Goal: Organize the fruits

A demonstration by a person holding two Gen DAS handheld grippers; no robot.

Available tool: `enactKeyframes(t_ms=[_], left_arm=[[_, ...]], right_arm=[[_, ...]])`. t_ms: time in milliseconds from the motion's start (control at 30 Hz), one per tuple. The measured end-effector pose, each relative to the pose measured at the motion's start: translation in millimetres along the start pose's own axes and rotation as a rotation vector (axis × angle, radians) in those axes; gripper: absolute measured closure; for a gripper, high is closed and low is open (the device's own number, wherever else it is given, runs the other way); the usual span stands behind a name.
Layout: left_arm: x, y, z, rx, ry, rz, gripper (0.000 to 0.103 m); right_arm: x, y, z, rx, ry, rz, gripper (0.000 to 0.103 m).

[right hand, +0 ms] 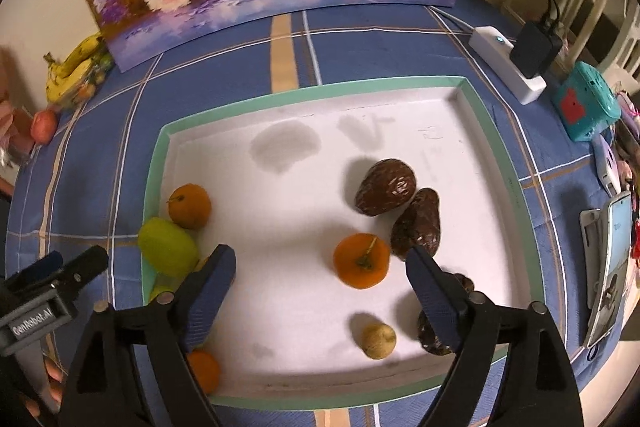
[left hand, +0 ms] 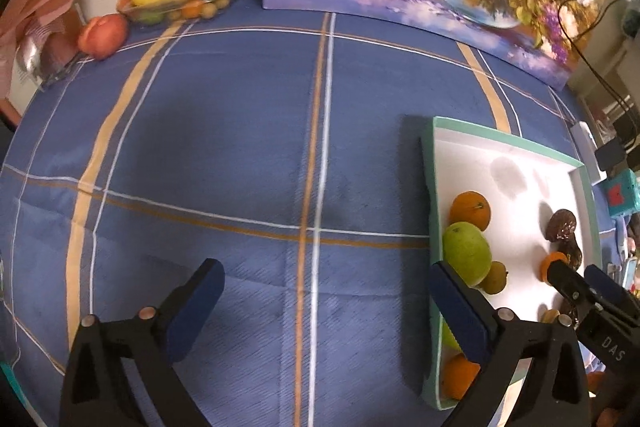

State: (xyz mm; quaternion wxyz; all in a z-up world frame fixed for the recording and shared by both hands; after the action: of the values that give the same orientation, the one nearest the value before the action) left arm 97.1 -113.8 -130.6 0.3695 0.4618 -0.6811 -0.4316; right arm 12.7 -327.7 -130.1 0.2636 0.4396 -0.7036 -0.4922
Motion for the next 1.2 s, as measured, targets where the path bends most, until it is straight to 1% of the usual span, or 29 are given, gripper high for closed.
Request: enactKeyframes(t_ms=[133,267,367,467,533,567,600,633,700,900,1067,1200], left_arm=[[-7.2,6.5,3.6,0.006,-0.001,-0.011,0.0],[-17.4,23.2,8.7,0.042,-0.011,-0.056,0.0],[-23.2,35.9,13.4,0.066,0.005,-0.059,0.0],[-24.0,47.0,21.6,0.072,0.001,-0.071,0.0],[-25.2,53.2,27.0,0.072,-0.019,-0.115,0.0],[-26.7,57.9,31.1,0.074,-0.037,-0.167,0.0],[-26.9,59.9,31.9,0.076,-0.048,-0.195,0.0],[-27.4,65.4,34.6,0.087,-0.067,-0.244,0.0],[-24.3,73.0,38.8,0.105,-0.099,-0.277,0.0],[-19.1,98.3,51.4,0.167,-0.131,-0.255,0.0],[-20.7,114.9,55.2,0.208,-0.113,-0.216,0.0],[-21.4,122.7,59.9,0.226,-0.107,-0.199,0.0]], right_arm=[[-4.4,7.4,6.1,0.021,-0.002,0.003,0.015],[-12.2,17.4,14.7,0.036,0.006,-0.002,0.015],[-17.2,24.7,21.5,0.042,0.016,0.0,0.015],[-22.8,36.1,28.0,0.062,0.023,-0.009,0.015],[-24.3,44.0,31.1,0.079,0.027,-0.007,0.015],[-24.7,46.5,32.0,0.085,0.029,-0.005,0.015],[-25.0,51.1,33.9,0.094,0.031,-0.002,0.015],[-25.2,54.1,35.2,0.1,0.031,-0.001,0.015],[-25.3,61.2,38.0,0.116,0.03,0.0,0.015],[-26.3,79.7,45.9,0.157,0.04,-0.001,0.015],[-27.3,94.0,53.7,0.193,0.05,-0.007,0.015],[-27.8,100.6,59.0,0.209,0.056,-0.01,0.015]])
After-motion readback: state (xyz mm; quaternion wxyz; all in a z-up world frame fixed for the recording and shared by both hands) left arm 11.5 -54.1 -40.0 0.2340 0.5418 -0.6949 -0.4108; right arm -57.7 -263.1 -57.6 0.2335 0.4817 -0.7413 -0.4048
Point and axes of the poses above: each gripper's, at about its wrist camera, not at the fingertips, and y roughly against the way its jaws point, x to its right, z to its underside, the point moved 9 cm from there along -y, roughly the way its jaws point, and after that the axes turned 1 degree about -y, right-handed, at the moved point
